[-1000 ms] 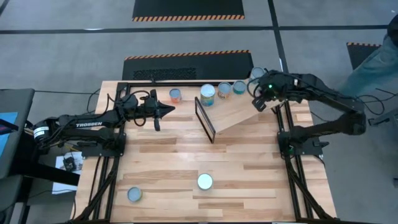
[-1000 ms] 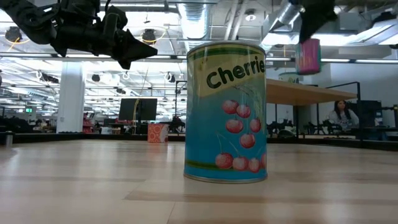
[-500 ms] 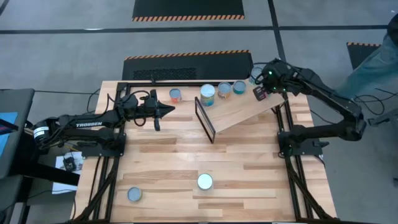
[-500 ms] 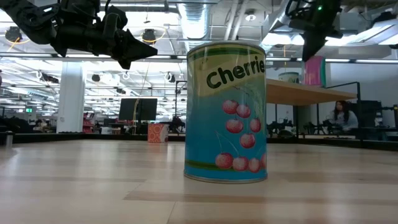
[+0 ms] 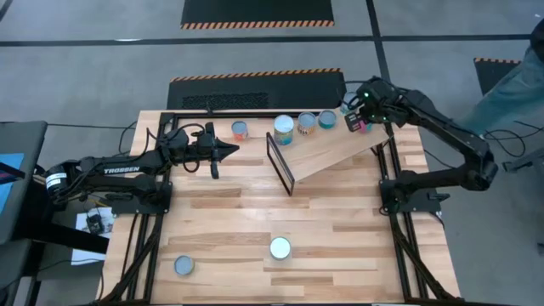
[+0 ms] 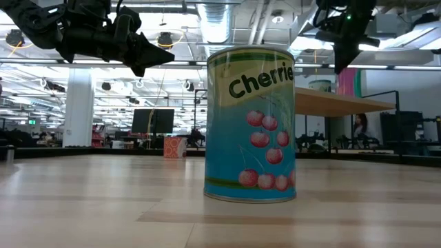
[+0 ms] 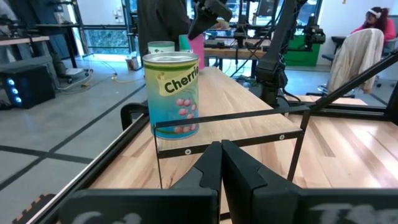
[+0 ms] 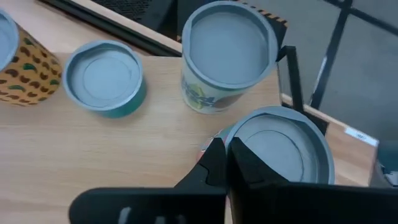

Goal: Pick and place cans onto a shelf
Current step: Adjust the can of chicken soup on the shelf

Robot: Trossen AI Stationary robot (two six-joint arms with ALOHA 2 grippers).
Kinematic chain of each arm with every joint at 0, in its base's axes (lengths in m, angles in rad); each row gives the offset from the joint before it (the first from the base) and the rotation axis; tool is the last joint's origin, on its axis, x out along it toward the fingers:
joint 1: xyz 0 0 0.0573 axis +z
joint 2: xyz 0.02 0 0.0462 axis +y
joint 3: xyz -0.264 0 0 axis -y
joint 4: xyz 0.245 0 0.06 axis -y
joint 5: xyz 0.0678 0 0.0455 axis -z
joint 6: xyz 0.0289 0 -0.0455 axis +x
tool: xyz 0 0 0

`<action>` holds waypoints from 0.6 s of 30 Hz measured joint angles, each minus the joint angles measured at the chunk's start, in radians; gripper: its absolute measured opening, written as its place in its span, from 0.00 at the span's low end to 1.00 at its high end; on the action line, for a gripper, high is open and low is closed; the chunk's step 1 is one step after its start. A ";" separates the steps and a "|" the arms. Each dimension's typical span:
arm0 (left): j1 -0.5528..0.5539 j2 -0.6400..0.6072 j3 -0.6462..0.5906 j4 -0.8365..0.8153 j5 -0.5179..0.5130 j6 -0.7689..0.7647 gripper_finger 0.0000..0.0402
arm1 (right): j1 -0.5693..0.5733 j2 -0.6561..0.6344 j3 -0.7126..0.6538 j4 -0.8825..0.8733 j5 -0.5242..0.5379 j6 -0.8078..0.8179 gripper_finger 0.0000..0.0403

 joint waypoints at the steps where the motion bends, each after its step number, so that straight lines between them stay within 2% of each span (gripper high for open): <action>1: 0.000 0.000 0.000 0.000 0.000 0.000 0.00 | 0.000 0.003 0.000 0.000 0.008 0.000 0.02; 12: 0.000 0.000 0.000 0.000 -0.001 0.000 0.00 | 0.000 0.009 -0.053 0.039 0.009 -0.010 0.02; 18: 0.000 0.000 0.000 0.000 -0.001 0.000 0.00 | 0.000 0.009 -0.054 0.043 -0.002 -0.003 0.07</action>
